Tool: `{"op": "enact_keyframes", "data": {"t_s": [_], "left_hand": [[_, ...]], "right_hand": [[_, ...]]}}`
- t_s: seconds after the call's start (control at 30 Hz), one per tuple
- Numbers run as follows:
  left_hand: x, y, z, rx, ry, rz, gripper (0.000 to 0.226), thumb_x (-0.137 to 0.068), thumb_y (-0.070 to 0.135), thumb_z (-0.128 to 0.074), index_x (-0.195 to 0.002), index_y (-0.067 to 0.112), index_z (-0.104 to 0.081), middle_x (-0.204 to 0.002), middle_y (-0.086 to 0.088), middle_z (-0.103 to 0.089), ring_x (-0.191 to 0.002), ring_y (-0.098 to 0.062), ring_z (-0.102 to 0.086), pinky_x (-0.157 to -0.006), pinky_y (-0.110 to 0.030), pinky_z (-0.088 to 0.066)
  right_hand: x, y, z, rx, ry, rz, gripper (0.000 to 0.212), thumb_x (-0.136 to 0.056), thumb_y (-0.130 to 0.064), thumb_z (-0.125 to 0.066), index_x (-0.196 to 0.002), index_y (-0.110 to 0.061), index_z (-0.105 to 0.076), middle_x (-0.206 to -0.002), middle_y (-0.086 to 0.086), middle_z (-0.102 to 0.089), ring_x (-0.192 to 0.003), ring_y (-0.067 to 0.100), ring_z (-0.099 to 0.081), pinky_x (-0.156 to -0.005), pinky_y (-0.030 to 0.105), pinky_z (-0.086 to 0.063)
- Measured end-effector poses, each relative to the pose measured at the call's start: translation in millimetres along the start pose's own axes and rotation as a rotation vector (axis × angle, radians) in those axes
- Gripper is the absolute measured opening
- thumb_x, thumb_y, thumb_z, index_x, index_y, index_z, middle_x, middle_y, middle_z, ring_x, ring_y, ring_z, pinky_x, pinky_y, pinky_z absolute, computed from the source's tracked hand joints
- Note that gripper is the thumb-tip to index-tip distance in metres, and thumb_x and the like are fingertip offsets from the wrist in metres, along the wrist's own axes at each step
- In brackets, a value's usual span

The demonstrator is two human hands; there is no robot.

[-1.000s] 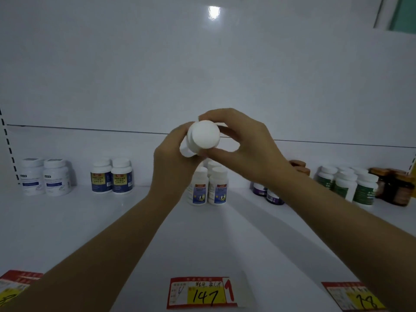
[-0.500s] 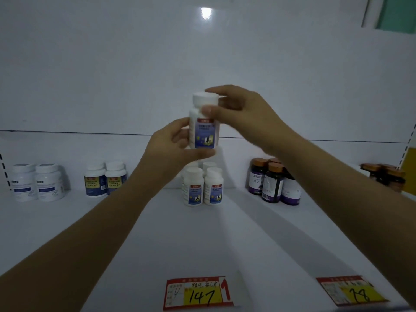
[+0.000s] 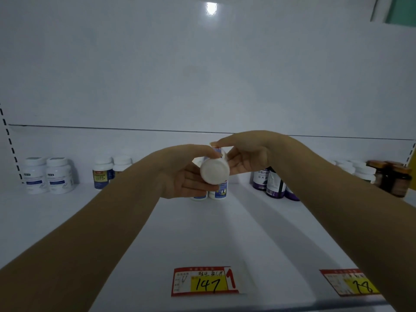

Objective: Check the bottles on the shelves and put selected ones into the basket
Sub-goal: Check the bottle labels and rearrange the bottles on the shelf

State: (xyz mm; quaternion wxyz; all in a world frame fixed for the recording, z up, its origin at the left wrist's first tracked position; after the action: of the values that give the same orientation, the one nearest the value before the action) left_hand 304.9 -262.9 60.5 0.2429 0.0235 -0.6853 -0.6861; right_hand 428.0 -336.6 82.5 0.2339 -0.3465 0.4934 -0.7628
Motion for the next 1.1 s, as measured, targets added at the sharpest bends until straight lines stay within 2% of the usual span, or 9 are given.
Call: {"op": "enact_keyframes", "data": {"t_s": [0.07,0.17,0.3,0.4,0.5,0.63,0.8,0.93,1.1], "left_hand": [[-1.1,-1.0,-1.2,-0.019,0.0,0.012,0.045,-0.077,0.028,-0.07,-0.105,-0.006,-0.061,-0.094,-0.017,-0.073,-0.089,-0.025,-0.071,-0.082,-0.033,-0.055],[-2.9,3.5,-1.3,-0.042,0.025,-0.05,0.041,-0.075,0.021,-0.073,-0.109,0.0,-0.063,-0.095,-0.015,-0.073,-0.087,-0.024,-0.071,-0.075,-0.031,-0.058],[-4.9,15.3,4.6,-0.204,0.118,-0.32,0.037,-0.071,0.018,-0.08,-0.104,0.008,-0.069,-0.097,-0.007,-0.074,-0.093,-0.018,-0.07,-0.087,-0.03,-0.053],[-0.2,18.6,7.6,-0.26,0.177,-0.515,0.036,-0.069,0.014,-0.08,-0.103,0.014,-0.068,-0.098,0.0,-0.074,-0.091,-0.012,-0.069,-0.087,-0.031,-0.053],[-0.7,13.5,7.0,-0.287,0.197,-0.609,0.043,-0.067,0.005,-0.08,-0.105,0.015,-0.065,-0.101,0.001,-0.072,-0.091,-0.012,-0.069,-0.09,-0.036,-0.053],[-5.1,6.7,12.7,-0.298,0.245,-0.654,0.044,-0.065,0.006,-0.082,-0.1,0.023,-0.064,-0.102,0.003,-0.072,-0.093,-0.012,-0.069,-0.091,-0.039,-0.053],[-10.5,2.1,14.9,-0.337,0.284,-0.661,0.047,-0.064,0.012,-0.083,-0.105,0.021,-0.063,-0.105,0.001,-0.071,-0.096,-0.015,-0.068,-0.093,-0.042,-0.052],[-14.5,-0.1,18.1,-0.404,0.328,-0.636,0.051,-0.068,0.017,-0.082,-0.114,0.017,-0.061,-0.11,0.0,-0.07,-0.098,-0.015,-0.067,-0.094,-0.042,-0.051],[-17.5,-1.8,24.0,-0.523,0.375,-0.608,0.054,-0.072,0.022,-0.08,-0.12,0.016,-0.057,-0.115,0.0,-0.067,-0.097,-0.012,-0.064,-0.093,-0.031,-0.051]], "right_hand": [[0.4,0.0,-0.2,0.0,-0.012,0.017,0.049,-0.086,-0.029,-0.068,-0.117,0.007,-0.057,-0.097,0.018,-0.065,-0.067,0.021,-0.068,-0.058,0.028,-0.06],[5.3,-15.2,-1.9,0.048,-0.032,0.166,0.038,-0.087,-0.029,-0.067,-0.112,-0.001,-0.061,-0.103,0.015,-0.064,-0.076,0.019,-0.065,-0.069,0.027,-0.06],[24.3,-39.9,0.5,0.07,-0.062,0.46,0.03,-0.088,-0.022,-0.065,-0.106,0.001,-0.065,-0.104,0.015,-0.07,-0.092,0.02,-0.068,-0.085,0.027,-0.056],[35.1,-42.2,3.5,0.051,-0.02,0.623,0.018,-0.089,-0.017,-0.064,-0.1,-0.004,-0.066,-0.095,0.006,-0.072,-0.09,0.015,-0.069,-0.085,0.024,-0.055],[37.3,-34.9,1.7,0.081,0.049,0.717,0.024,-0.088,-0.015,-0.066,-0.11,-0.006,-0.064,-0.1,0.005,-0.071,-0.093,0.013,-0.069,-0.086,0.024,-0.055],[37.0,-28.2,-3.4,0.093,0.074,0.756,0.029,-0.088,-0.013,-0.066,-0.115,-0.007,-0.061,-0.109,0.009,-0.07,-0.098,0.015,-0.067,-0.089,0.025,-0.054],[30.4,-26.7,-6.2,0.113,0.045,0.727,0.029,-0.089,-0.015,-0.064,-0.117,-0.009,-0.06,-0.108,0.004,-0.07,-0.097,0.011,-0.068,-0.087,0.022,-0.054],[25.5,-38.7,-5.1,0.311,0.099,0.675,0.039,-0.086,-0.029,-0.067,-0.123,-0.019,-0.06,-0.114,0.0,-0.066,-0.103,0.01,-0.065,-0.092,0.023,-0.052],[31.3,-69.3,-20.1,0.759,0.17,0.669,0.032,-0.086,-0.038,-0.066,-0.112,-0.02,-0.068,-0.102,-0.009,-0.068,-0.089,0.004,-0.064,-0.069,0.007,-0.046]]}}
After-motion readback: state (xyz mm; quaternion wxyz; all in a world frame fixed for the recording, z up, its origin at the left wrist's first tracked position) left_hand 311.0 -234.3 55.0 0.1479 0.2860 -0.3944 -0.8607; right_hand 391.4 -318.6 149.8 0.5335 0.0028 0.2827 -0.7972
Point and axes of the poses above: each hand's wrist, its own x-axis away from the middle knuckle, its own z-axis out of the back of the hand, y = z × x, the point moved 8 cm from there along -x, towards the middle knuckle
